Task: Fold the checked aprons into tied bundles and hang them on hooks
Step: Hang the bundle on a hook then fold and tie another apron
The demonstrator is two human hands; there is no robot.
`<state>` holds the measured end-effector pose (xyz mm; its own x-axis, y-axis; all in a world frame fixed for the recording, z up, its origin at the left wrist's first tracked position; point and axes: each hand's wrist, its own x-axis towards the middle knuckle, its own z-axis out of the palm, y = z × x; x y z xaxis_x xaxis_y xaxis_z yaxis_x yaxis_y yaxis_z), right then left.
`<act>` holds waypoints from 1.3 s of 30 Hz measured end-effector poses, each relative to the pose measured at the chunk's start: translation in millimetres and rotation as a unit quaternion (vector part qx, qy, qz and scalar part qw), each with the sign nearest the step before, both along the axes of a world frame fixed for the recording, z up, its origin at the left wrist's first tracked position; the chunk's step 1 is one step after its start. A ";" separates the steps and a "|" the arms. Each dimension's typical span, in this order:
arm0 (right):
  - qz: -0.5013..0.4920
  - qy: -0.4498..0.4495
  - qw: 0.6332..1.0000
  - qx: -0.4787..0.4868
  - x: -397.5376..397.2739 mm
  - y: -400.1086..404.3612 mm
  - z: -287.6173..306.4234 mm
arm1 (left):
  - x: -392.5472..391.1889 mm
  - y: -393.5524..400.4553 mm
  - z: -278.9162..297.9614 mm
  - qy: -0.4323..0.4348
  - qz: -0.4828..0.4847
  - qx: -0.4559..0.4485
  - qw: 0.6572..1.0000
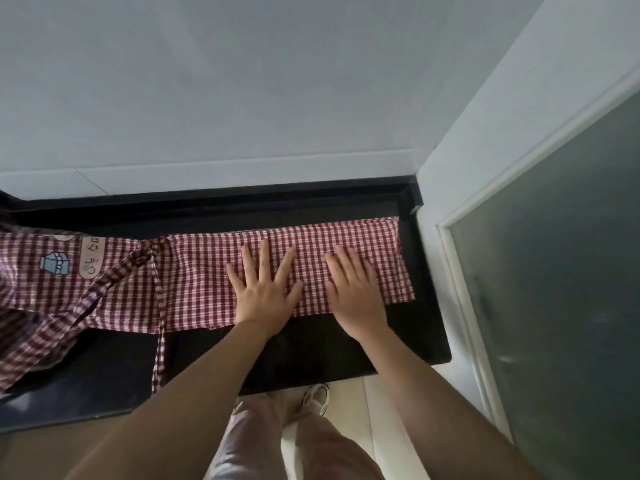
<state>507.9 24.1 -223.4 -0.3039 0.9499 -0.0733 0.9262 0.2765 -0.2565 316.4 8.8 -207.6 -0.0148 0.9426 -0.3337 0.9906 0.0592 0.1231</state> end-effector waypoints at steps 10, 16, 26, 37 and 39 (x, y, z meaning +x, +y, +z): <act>-0.274 0.039 0.960 0.044 59.9 18.7 4.5 | -2.5 -2.7 -8.9 0.006 0.028 0.016 0.999; -0.383 0.135 0.914 0.013 55.8 4.4 22.1 | -6.9 10.0 -3.0 0.020 0.036 -0.023 0.999; -0.464 0.177 0.866 -0.063 58.5 1.8 37.4 | -1.7 23.1 15.8 0.059 0.013 -0.109 0.992; -0.482 0.169 0.856 -0.078 54.4 0.6 46.3 | 10.9 31.7 32.9 0.107 0.019 -0.136 0.985; -0.479 0.189 0.854 -0.078 55.9 2.0 48.4 | 13.0 32.7 35.6 0.124 0.015 -0.126 0.984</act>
